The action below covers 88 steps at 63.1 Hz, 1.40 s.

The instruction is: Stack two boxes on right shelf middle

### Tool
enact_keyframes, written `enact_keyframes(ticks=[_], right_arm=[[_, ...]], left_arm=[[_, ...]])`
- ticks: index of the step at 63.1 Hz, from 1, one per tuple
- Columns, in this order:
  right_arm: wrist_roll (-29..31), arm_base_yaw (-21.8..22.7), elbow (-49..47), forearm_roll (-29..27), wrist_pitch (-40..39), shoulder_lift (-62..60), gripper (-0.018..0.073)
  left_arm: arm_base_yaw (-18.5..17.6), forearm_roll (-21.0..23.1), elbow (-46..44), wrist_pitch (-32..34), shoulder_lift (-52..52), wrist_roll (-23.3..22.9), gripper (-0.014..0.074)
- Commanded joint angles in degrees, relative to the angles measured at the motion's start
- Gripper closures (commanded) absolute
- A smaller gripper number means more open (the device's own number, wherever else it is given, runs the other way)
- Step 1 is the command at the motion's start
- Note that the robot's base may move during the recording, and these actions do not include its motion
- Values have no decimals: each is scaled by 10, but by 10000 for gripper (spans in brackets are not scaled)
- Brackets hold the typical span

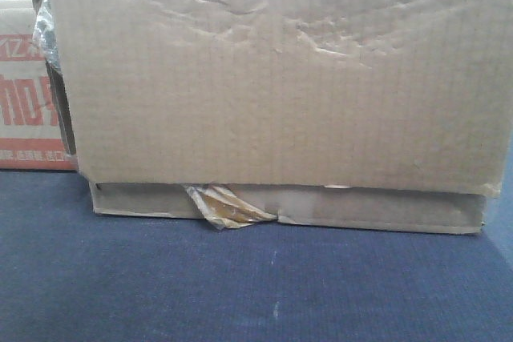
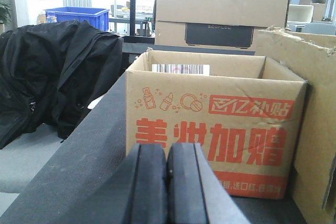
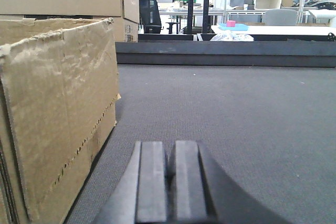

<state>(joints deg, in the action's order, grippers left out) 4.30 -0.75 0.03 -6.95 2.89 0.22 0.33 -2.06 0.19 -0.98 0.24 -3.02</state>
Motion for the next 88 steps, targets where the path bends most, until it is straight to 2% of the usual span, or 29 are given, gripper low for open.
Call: enact_keyframes(ticks=[1, 33, 50, 58, 62, 66, 76, 82, 88], right_arm=[[1, 0, 0, -1, -13, -2, 712], [1, 0, 0, -1, -13, -2, 712], [1, 0, 0, -1, -53, -2, 712], [1, 0, 0, -1, -102, -2, 712], [1, 0, 0, -1, -105, -2, 712], [1, 0, -28, -1, -97, -2, 712], [1, 0, -151, -1, -3, -2, 712], [1, 0, -240, -1, 65, 29, 703], [1, 0, -304, -1, 105, 76, 629]], left_arm=[[0, 3, -2, 10, -2, 1, 707], [0, 3, -2, 17, -2, 1, 707], [0, 3, -2, 25, -2, 1, 707], [0, 3, -2, 71, -2, 1, 707], [0, 3, -2, 115, -2, 1, 707], [0, 3, -7, 126, -2, 1, 707], [0, -12, -127, 43, -2, 1, 707], [0, -25, -231, -55, 35, 1, 703], [0, -29, -311, -130, 82, 1, 619]])
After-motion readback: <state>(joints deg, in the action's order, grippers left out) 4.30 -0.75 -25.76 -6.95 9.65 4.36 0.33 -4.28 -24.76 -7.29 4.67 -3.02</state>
